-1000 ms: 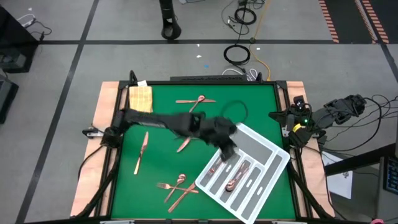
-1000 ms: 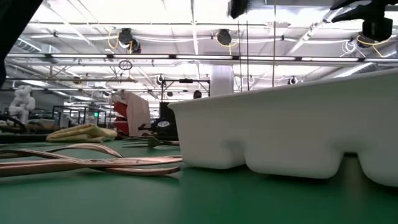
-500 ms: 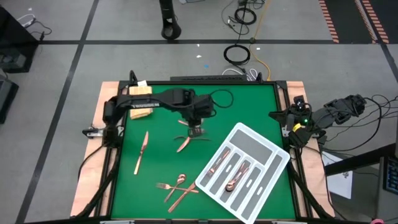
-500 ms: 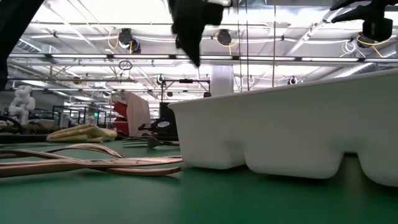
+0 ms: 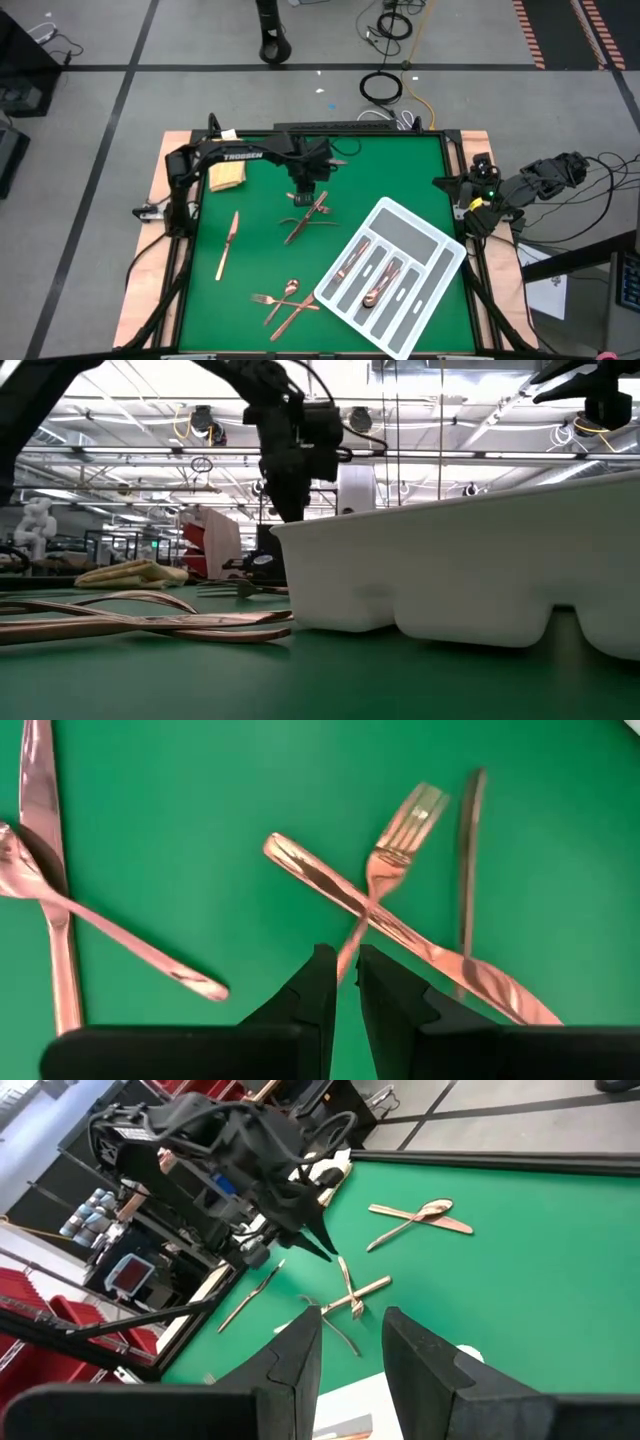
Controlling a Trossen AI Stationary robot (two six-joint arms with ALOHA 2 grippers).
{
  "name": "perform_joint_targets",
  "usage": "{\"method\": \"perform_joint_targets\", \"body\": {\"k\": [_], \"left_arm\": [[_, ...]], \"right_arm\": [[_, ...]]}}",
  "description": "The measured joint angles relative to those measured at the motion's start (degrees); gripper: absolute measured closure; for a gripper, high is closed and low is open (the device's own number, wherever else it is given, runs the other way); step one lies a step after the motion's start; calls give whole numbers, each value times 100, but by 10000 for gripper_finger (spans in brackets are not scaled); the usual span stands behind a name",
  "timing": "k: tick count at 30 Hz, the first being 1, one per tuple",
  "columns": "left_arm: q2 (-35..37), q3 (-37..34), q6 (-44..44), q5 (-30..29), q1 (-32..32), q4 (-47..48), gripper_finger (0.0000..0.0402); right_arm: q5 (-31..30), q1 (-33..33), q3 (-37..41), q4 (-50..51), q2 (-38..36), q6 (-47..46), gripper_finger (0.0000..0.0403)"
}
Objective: Sort silverware
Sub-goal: Put the bronze fork into the silverware tray
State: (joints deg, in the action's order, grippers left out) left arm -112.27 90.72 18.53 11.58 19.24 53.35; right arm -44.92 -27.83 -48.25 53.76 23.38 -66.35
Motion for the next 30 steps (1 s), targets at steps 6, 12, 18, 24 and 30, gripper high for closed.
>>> {"method": "perform_joint_targets", "body": {"k": [6,12,18,24,30], "left_arm": [[0,-411,145,370,176,-630,349],[0,-504,664,492,177,-88,349],[0,-513,940,726,193,-179,349],[2,-717,1073,988,224,-350,349],[2,-793,1264,1517,375,-356,349]], "right_arm": [[-36,0,0,8,0,83,305],[-36,0,-2,143,0,93,305],[-33,0,0,217,0,102,305],[-31,0,0,236,0,101,305],[-29,-2,0,236,0,101,305]]}}
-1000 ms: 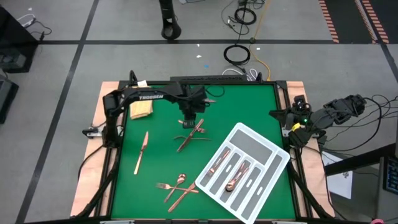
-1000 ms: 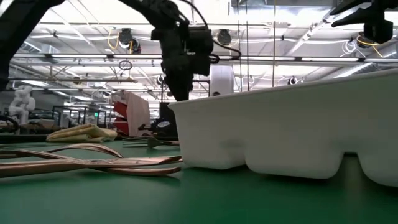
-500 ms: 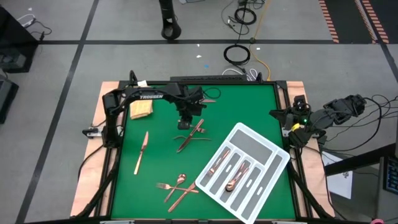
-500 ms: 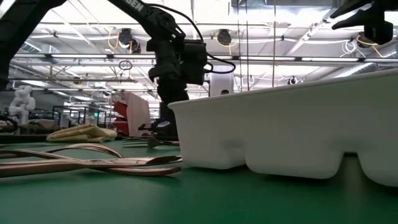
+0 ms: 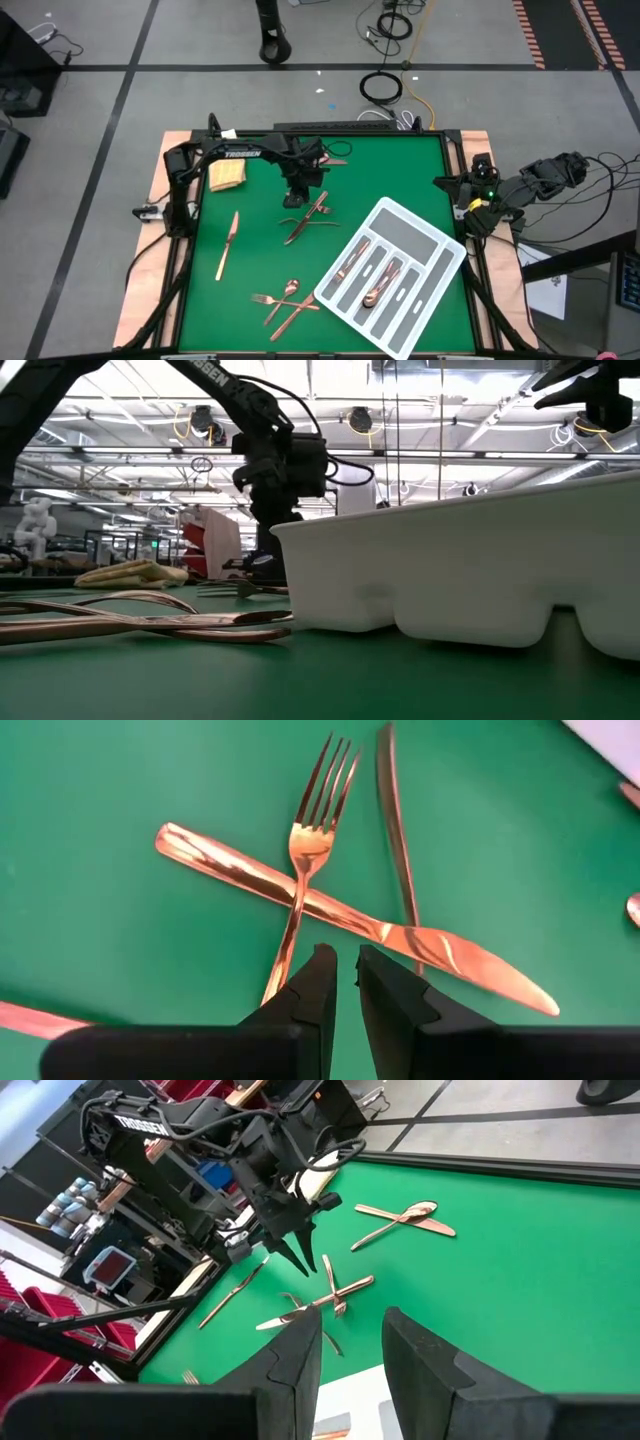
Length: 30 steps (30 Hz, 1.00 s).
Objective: Sort silverware
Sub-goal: Put the bronze fork into the silverware tray
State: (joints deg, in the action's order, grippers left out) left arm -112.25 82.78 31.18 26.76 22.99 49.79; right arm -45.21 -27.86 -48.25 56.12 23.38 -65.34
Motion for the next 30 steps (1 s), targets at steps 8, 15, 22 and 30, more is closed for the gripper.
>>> {"method": "perform_joint_targets", "body": {"k": [8,15,22,30], "left_arm": [[0,5,228,1079,184,18,349],[0,362,561,1114,100,30,349],[0,831,273,1198,100,47,349],[66,674,-86,1172,424,717,349]], "right_arm": [[2,1,0,-2,0,0,305],[4,0,-1,5,0,2,305],[-7,0,0,116,0,2,305],[-111,2,0,180,0,4,305]]}}
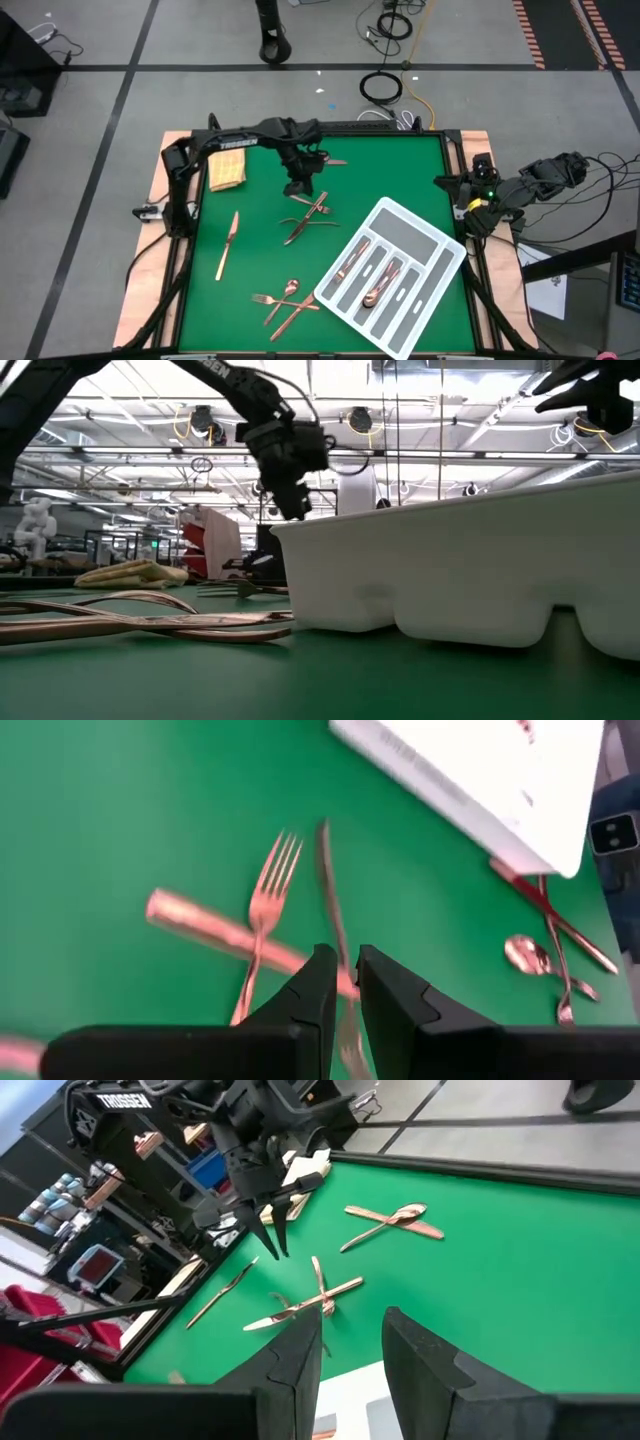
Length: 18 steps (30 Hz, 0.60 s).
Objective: Sort silverware
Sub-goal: Put the bronze fork into the silverware tray
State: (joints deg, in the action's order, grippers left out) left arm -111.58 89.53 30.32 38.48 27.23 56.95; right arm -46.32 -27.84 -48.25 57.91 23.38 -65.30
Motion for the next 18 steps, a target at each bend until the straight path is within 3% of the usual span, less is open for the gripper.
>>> {"method": "perform_joint_targets", "body": {"k": [4,9,11,13,18], "left_arm": [[535,-789,-81,-78,269,-457,349],[1588,-2262,-609,-1307,347,-2451,349],[1867,-2723,-699,-1548,257,-3147,349],[1970,-3011,-590,-1580,156,-3530,349],[1910,-3103,-277,-1182,-109,-3471,349]], "right_arm": [[-20,-2,0,111,0,-7,305],[-56,0,-2,201,-2,-15,305],[-86,-2,-1,203,-2,-27,305],[-178,-2,0,205,-1,-115,304],[-202,-2,-2,203,-2,-151,304]]}}
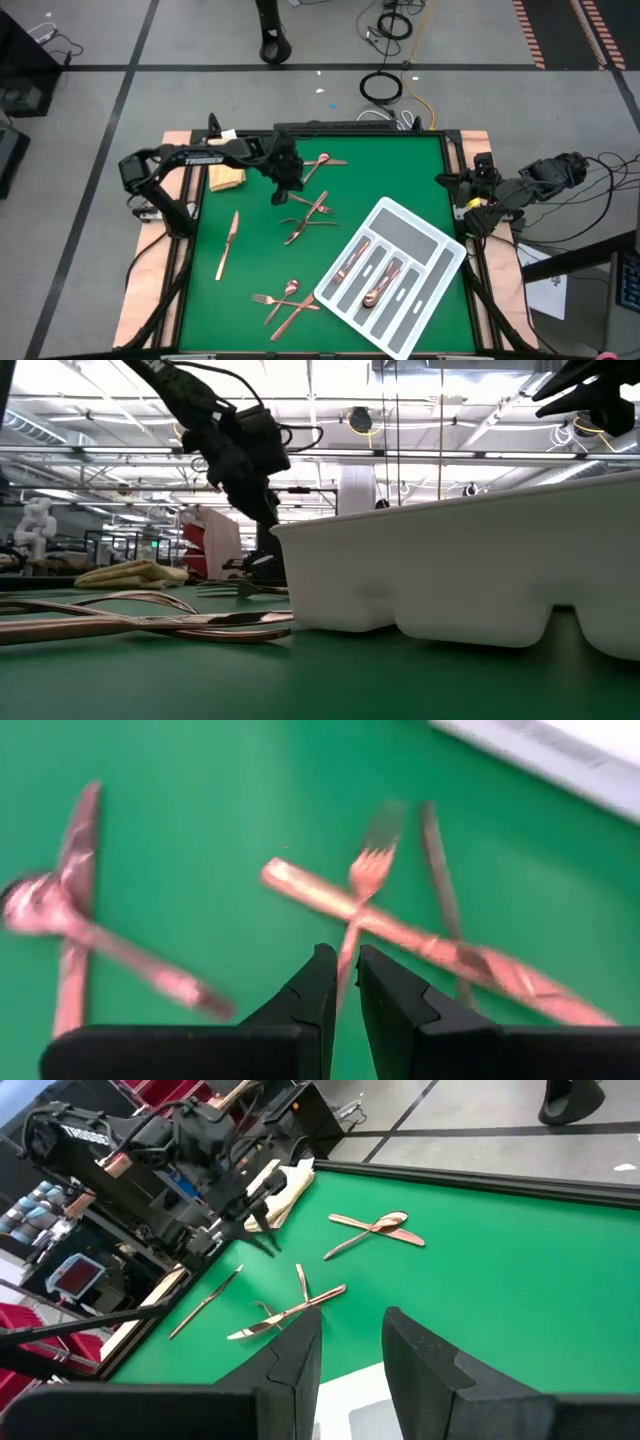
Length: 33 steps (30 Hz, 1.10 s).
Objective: Sort silverware
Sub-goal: Put the bronze fork into the silverware tray
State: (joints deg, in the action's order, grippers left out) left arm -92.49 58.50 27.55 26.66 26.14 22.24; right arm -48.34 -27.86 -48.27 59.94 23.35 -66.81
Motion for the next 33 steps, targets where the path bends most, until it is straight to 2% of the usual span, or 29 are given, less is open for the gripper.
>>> {"method": "perform_joint_targets", "body": {"k": [8,14,18,20,23,28,33], "left_arm": [[-11,0,310,324,-160,67,347],[-11,0,-18,481,-139,138,302],[-11,0,-112,274,-166,124,262],[-87,11,-212,-82,-243,57,250],[-233,5,-80,-681,-425,139,245],[-567,9,-17,-753,-749,-77,244],[-793,9,-11,-1270,-946,-107,244]], "right_arm": [[9,0,2,-4,0,-2,304],[11,0,2,-7,0,-2,304],[17,2,2,-9,0,-2,304],[15,0,0,-9,0,-2,304],[19,0,1,-9,0,-2,304],[20,2,2,-11,0,-21,304],[18,2,2,-11,2,-24,304]]}}
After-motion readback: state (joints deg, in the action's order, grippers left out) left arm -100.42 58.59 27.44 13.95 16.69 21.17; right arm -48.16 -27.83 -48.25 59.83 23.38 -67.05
